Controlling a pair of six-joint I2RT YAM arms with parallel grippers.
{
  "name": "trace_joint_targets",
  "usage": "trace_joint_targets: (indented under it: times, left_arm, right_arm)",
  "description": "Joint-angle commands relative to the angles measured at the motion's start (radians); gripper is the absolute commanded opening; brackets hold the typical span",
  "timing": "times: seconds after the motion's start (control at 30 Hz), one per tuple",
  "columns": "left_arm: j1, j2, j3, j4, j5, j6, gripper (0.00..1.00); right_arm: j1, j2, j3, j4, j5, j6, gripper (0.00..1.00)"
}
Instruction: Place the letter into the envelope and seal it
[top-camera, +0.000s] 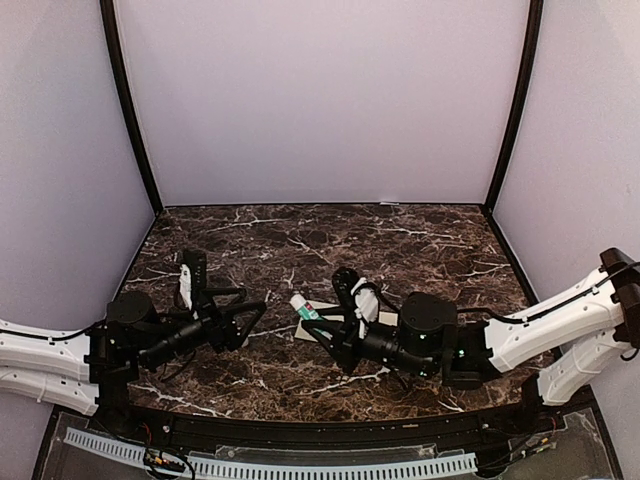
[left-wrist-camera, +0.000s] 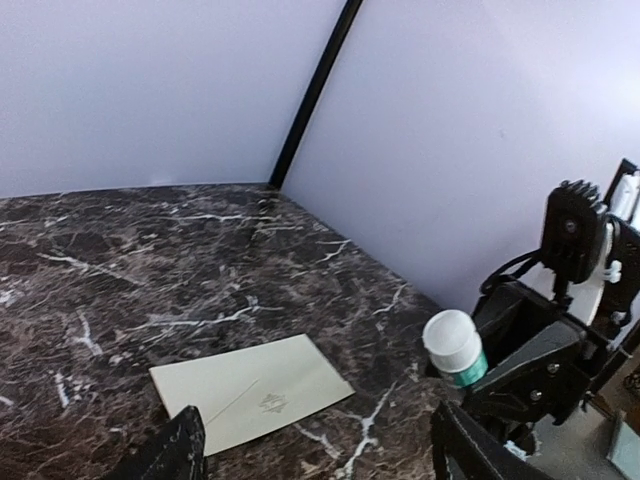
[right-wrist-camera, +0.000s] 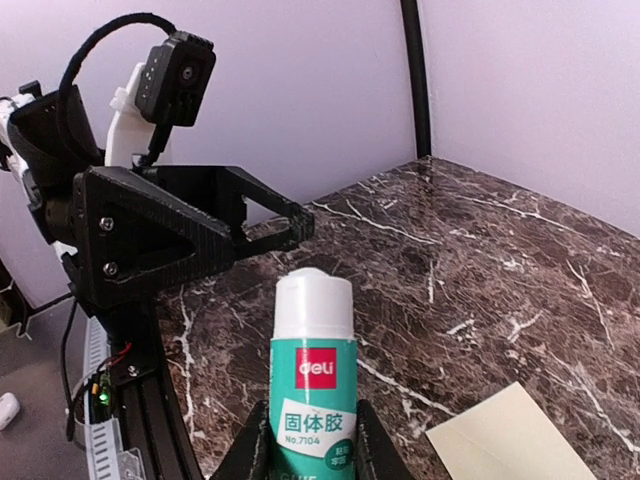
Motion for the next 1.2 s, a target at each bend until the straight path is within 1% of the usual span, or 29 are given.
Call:
trace_joint_targets:
  times: [0.0,0.13,0.23,0.27,0.37,0.53,0.63,0.7,0.83,1.17]
  left_arm:
    - [0.001,0.037,0.079,-0.327,-0.234,0.02,0.77]
    - [0.016,0.136,0.125,-0.497,-0.288,-0.042,0.75]
    - [0.051,0.196,0.137,-0.569,-0.278,-0.097,0.74]
    - [0.062,0.221,0.136,-0.585,-0.254,-0.114,0.74]
    - [0.11,0.25,0.123,-0.599,-0.223,-0.14,0.74]
    - [0.153,0.282,0.117,-0.615,-0.216,-0.15,0.71]
    - [0.189,0.311,0.117,-0.613,-0.198,-0.146,0.64]
    - [0.201,0.331,0.12,-0.61,-0.187,-0.143,0.62]
    - [0.205,0.383,0.13,-0.595,-0.155,-0.136,0.61]
    - [0.204,0.488,0.153,-0.548,-0.163,-0.131,0.58]
  right_arm:
    - [-0.006,-0.029,-0.057,0.003,0.101,-0.016,0.0]
    - [-0.006,-0.046,-0.102,0.005,0.139,-0.021,0.0]
    - [-0.007,-0.052,-0.136,0.018,0.154,-0.018,0.0]
    - [-0.007,-0.053,-0.145,0.021,0.155,-0.016,0.0]
    - [-0.007,-0.057,-0.171,0.03,0.151,-0.009,0.0]
    - [-0.005,-0.063,-0.194,0.037,0.145,0.002,0.0]
    - [-0.004,-0.061,-0.203,0.055,0.136,0.008,0.0]
    - [-0.004,-0.05,-0.201,0.062,0.127,0.01,0.0]
    - [-0.004,-0.019,-0.189,0.064,0.123,0.012,0.0]
    - [0.004,0.018,-0.157,0.056,0.105,0.017,0.0]
